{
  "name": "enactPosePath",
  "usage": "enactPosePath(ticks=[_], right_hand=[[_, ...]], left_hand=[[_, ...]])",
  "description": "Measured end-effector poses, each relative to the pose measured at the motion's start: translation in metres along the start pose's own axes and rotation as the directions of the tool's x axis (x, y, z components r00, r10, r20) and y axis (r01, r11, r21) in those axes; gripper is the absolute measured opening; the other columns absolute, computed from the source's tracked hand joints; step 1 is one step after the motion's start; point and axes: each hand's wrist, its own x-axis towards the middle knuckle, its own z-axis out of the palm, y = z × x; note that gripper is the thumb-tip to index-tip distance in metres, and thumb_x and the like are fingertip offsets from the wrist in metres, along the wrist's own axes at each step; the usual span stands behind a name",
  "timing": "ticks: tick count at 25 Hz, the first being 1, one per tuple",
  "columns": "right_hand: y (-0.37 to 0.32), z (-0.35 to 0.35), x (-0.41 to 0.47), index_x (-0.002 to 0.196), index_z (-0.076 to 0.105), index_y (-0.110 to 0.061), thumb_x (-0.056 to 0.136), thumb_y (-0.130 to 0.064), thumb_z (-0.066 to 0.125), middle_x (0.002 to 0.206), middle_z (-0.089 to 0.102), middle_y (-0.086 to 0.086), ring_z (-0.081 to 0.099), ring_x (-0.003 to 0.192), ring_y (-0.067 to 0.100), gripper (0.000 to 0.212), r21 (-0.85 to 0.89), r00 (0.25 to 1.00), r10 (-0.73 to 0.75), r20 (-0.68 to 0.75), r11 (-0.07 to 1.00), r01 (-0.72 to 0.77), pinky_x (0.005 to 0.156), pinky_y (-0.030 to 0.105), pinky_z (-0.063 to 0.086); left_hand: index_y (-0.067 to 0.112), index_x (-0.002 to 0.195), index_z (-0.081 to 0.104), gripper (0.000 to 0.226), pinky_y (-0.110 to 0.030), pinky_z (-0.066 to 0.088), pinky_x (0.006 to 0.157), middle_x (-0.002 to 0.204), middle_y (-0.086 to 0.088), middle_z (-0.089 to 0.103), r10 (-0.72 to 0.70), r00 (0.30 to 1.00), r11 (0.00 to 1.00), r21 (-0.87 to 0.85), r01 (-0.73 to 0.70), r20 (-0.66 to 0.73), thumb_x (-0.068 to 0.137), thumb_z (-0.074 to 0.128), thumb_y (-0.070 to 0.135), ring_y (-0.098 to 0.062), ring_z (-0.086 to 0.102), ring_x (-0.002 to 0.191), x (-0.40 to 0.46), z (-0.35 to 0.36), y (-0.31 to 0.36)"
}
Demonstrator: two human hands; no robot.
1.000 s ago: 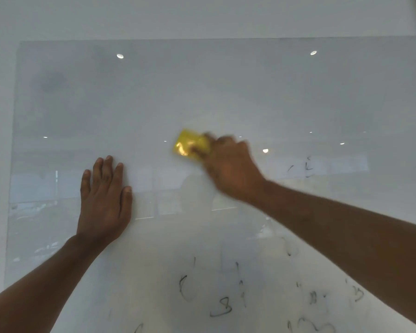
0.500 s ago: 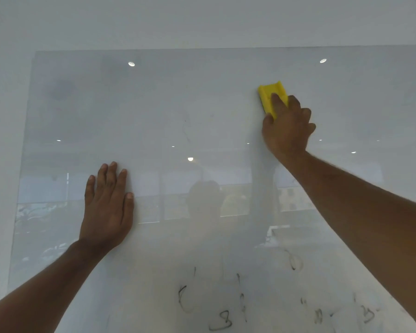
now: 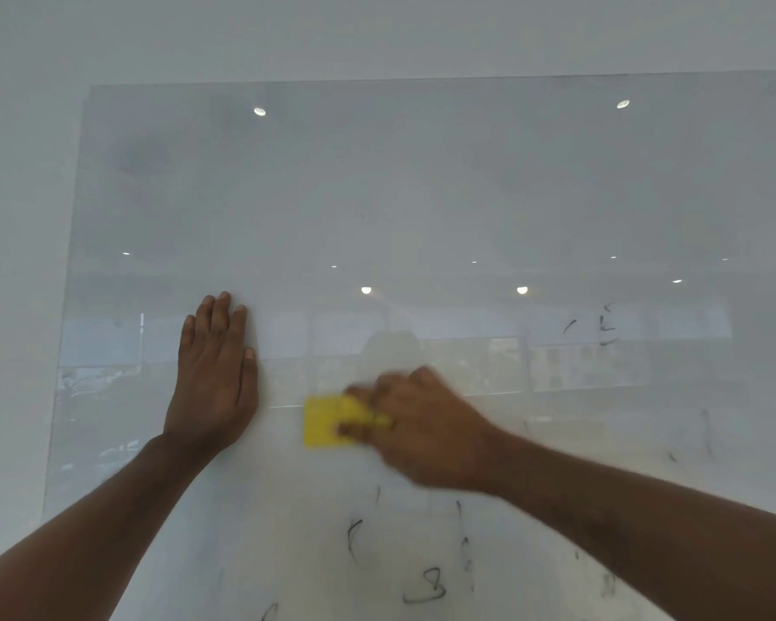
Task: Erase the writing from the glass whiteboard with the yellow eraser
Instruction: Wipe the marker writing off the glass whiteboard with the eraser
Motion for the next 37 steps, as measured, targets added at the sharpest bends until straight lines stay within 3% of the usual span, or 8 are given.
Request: enactPosePath(ticks=[7,13,19,26,28,32,34,37], right_hand=[[0.160,-0.066,0.074,0.150,0.039,-0.034,0.097,-0.027,0.050,0.157,0.036,0.006,0.045,0.124,0.040,0.055,0.091,0.504,0.826,-0.253,0.539,-0.838,0.094,0.049,0.040],[0.005,-0.012,0.050,0.144,0.046,-0.041,0.096,-0.029,0.051,0.157,0.040,0.006,0.052,0.119,0.035,0.050,0.044,0.956,0.269,-0.116,0.963,-0.266,0.089,0.043,0.038],[0.007,0.007,-0.087,0.134,0.056,-0.038,0.098,-0.034,0.051,0.132,0.058,-0.006,0.062,0.098,0.027,0.037,0.110,0.955,0.282,-0.091,0.956,-0.271,0.075,0.031,0.044],[0.141,-0.029,-0.152,0.148,0.048,-0.026,0.095,-0.027,0.053,0.153,0.043,0.012,0.049,0.114,0.050,0.053,0.255,0.069,0.961,-0.269,0.140,-0.957,0.093,0.057,0.047],[0.103,-0.013,-0.136,0.145,0.052,-0.023,0.098,-0.029,0.050,0.145,0.050,0.016,0.054,0.105,0.046,0.047,0.179,0.204,0.936,-0.287,0.262,-0.948,0.083,0.051,0.049],[-0.031,0.028,-0.153,0.133,0.052,-0.044,0.103,-0.050,0.040,0.132,0.061,-0.001,0.056,0.101,0.015,0.034,0.099,0.891,0.451,-0.046,0.890,-0.445,0.078,0.037,0.043],[-0.033,0.032,-0.181,0.143,0.044,-0.044,0.104,-0.037,0.047,0.149,0.050,0.001,0.055,0.112,0.024,0.040,0.045,0.993,0.116,-0.014,0.992,-0.116,0.085,0.038,0.041],[0.036,0.017,-0.186,0.137,0.054,-0.040,0.106,-0.039,0.039,0.134,0.061,-0.001,0.062,0.101,0.030,0.034,-0.005,0.921,0.378,-0.097,0.925,-0.380,0.073,0.032,0.040]], left_hand=[[-0.008,0.154,0.033,0.059,-0.061,0.014,0.127,0.166,-0.026,0.023,0.007,1.000,1.000,0.013,-0.007,0.006,0.103,0.029,0.020,-0.041,0.015,0.157,0.000,0.000,0.000],[-0.012,0.151,0.037,0.059,-0.065,0.017,0.125,0.163,-0.031,0.027,0.031,0.999,0.999,0.023,-0.031,-0.011,0.102,0.028,0.021,-0.047,0.021,0.154,-0.001,0.000,0.001],[-0.010,0.152,0.037,0.063,-0.063,0.014,0.126,0.164,-0.030,0.025,0.007,1.000,0.998,0.057,-0.008,0.013,0.100,0.028,0.025,-0.046,0.018,0.155,0.001,0.003,-0.001],[-0.005,0.150,0.038,0.062,-0.060,0.007,0.126,0.164,-0.028,0.026,0.032,0.999,0.994,0.108,-0.034,0.022,0.099,0.029,0.029,-0.043,0.015,0.156,0.019,0.007,0.030],[-0.005,0.149,0.038,0.061,-0.060,0.008,0.126,0.163,-0.028,0.027,0.054,0.999,0.993,0.105,-0.055,0.010,0.099,0.030,0.029,-0.043,0.016,0.156,0.030,0.009,0.041],[-0.005,0.149,0.038,0.061,-0.059,0.011,0.125,0.163,-0.028,0.027,0.051,0.999,0.995,0.091,-0.050,-0.017,0.098,0.030,0.029,-0.043,0.016,0.155,0.046,0.018,0.051],[-0.005,0.148,0.038,0.061,-0.057,0.012,0.125,0.162,-0.029,0.028,0.067,0.997,0.994,0.086,-0.064,-0.028,0.098,0.030,0.030,-0.045,0.017,0.154,0.045,0.021,0.050],[-0.005,0.148,0.039,0.061,-0.049,0.007,0.125,0.161,-0.030,0.028,0.092,0.995,0.991,0.096,-0.088,-0.039,0.099,0.029,0.031,-0.046,0.018,0.153,0.040,0.024,0.045]])
